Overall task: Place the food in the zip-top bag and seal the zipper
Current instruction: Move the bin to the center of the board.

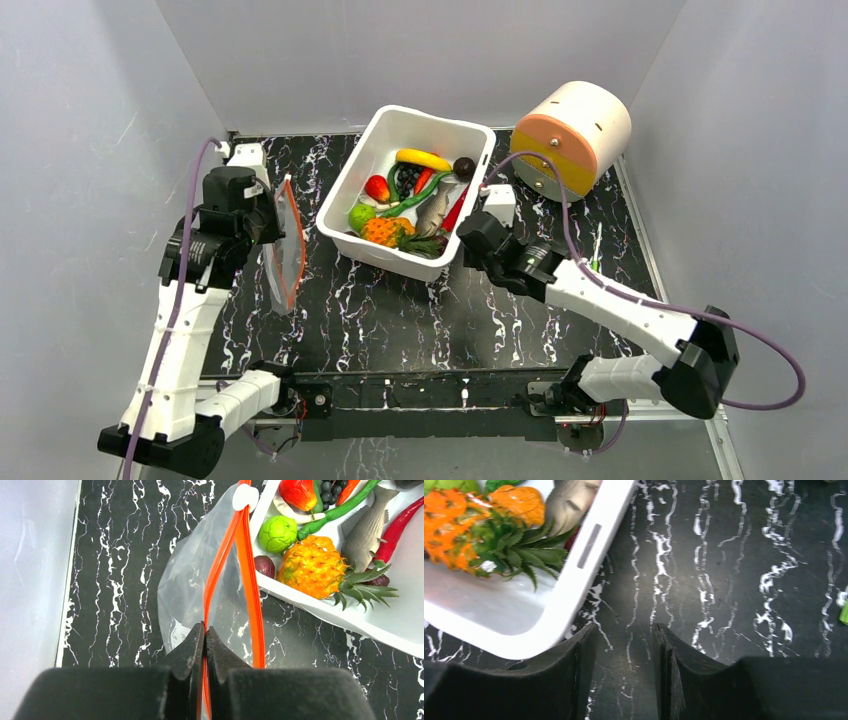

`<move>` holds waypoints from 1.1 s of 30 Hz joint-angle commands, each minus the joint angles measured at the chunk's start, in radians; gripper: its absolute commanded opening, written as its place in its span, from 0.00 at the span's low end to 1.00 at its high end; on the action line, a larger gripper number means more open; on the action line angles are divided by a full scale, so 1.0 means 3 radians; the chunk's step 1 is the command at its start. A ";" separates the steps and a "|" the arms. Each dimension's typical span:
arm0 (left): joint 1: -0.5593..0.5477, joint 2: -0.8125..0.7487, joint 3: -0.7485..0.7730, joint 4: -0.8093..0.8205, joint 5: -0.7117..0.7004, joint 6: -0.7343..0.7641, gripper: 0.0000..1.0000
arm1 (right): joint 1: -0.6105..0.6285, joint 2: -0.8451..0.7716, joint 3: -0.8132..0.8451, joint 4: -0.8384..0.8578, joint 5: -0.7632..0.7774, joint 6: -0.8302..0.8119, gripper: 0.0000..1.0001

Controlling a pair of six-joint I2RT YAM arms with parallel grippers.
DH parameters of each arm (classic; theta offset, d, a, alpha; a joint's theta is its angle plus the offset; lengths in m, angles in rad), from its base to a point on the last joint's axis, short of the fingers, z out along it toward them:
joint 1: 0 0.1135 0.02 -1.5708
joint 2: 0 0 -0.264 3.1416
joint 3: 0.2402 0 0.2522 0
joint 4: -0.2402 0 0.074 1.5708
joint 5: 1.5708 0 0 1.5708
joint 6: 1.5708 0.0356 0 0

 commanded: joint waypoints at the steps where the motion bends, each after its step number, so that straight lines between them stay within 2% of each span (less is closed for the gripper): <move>1: -0.0011 0.0118 -0.0096 0.0205 -0.0045 0.0163 0.00 | -0.0114 -0.0326 -0.0124 -0.0166 0.0304 -0.0037 0.41; 5: -0.0012 0.0206 -0.0383 0.0603 0.0014 0.0275 0.00 | -0.0155 -0.0544 -0.0120 -0.0139 0.0115 0.0061 0.42; 9: 0.0003 0.0503 -0.0445 0.0896 -0.0881 0.0565 0.00 | -0.0155 -0.0741 -0.0091 -0.0038 -0.0134 0.0193 0.47; 11: 0.0033 0.0702 -0.0389 0.1040 -0.1006 0.0688 0.00 | -0.0154 -0.0850 -0.0130 0.0091 -0.0325 0.0194 0.44; 13: 0.0048 0.0910 -0.0249 0.1058 -0.0958 0.0607 0.00 | -0.0157 -0.0942 -0.0200 0.0241 -0.0447 0.0220 0.41; 18: 0.0070 0.1233 -0.0082 0.1027 -0.0426 0.0246 0.00 | -0.0154 -0.0977 -0.0390 0.0578 -0.0592 0.0710 0.39; 21: 0.0077 0.1336 -0.0142 0.1150 0.0165 0.0193 0.00 | -0.0154 -0.0771 -0.0283 0.0514 -0.0624 0.1068 0.46; 24: 0.0077 0.1325 -0.0227 0.1207 0.0471 0.0161 0.00 | -0.0155 -0.0506 -0.0190 0.0428 -0.0624 0.1358 0.56; 27: 0.0078 0.1295 -0.0356 0.1247 0.0615 0.0137 0.00 | -0.0154 -0.0290 -0.0194 0.0555 -0.0665 0.1443 0.62; 30: 0.0075 0.1264 -0.0509 0.1263 0.0767 0.0067 0.00 | -0.0154 -0.0081 -0.0146 0.0632 -0.0635 0.1402 0.63; 33: 0.0077 0.1120 -0.0656 0.1265 0.1052 -0.0046 0.00 | -0.0154 0.0109 -0.0008 0.0378 -0.0472 0.1386 0.62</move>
